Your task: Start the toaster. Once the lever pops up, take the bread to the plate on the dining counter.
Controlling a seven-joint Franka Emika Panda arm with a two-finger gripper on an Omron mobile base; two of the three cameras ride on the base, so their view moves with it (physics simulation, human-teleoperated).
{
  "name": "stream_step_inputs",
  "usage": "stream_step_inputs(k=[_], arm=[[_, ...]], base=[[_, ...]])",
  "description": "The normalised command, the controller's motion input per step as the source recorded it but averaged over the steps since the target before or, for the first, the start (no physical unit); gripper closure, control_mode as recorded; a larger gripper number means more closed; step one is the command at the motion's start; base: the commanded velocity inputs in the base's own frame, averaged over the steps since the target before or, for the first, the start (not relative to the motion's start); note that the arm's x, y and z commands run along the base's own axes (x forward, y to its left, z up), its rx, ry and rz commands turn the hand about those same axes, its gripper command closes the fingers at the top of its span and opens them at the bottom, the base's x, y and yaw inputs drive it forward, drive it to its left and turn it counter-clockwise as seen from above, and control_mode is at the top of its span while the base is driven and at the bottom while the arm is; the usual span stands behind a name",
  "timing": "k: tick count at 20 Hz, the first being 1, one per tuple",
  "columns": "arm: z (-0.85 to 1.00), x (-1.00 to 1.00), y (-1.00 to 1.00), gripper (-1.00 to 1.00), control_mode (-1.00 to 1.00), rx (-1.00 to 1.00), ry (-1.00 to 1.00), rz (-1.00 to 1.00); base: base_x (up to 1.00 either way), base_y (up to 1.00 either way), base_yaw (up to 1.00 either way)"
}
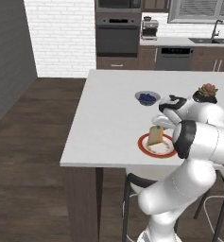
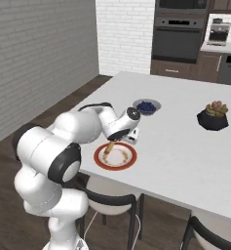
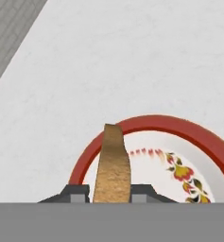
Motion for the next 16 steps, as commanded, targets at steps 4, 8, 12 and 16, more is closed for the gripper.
stream_step_inputs(k=[4, 8, 12, 16], arm=[[-0.38, -0.35, 0.0, 1.0, -1.0, 0.0, 0.0, 0.0], [-0.33, -0.17, 0.0, 1.0, -1.0, 0.0, -0.03, 0.0], [-0.31, 0.0, 0.01, 1.0, -1.0, 0.0, 0.0, 0.0], [-0.48, -0.03, 0.0, -1.0, -1.0, 0.0, -0.01, 0.0]], base=[[0.0, 0.0, 0.0], [0.0, 0.0, 0.0], [0.0, 0.0, 0.0], [0.0, 0.0, 0.0]])
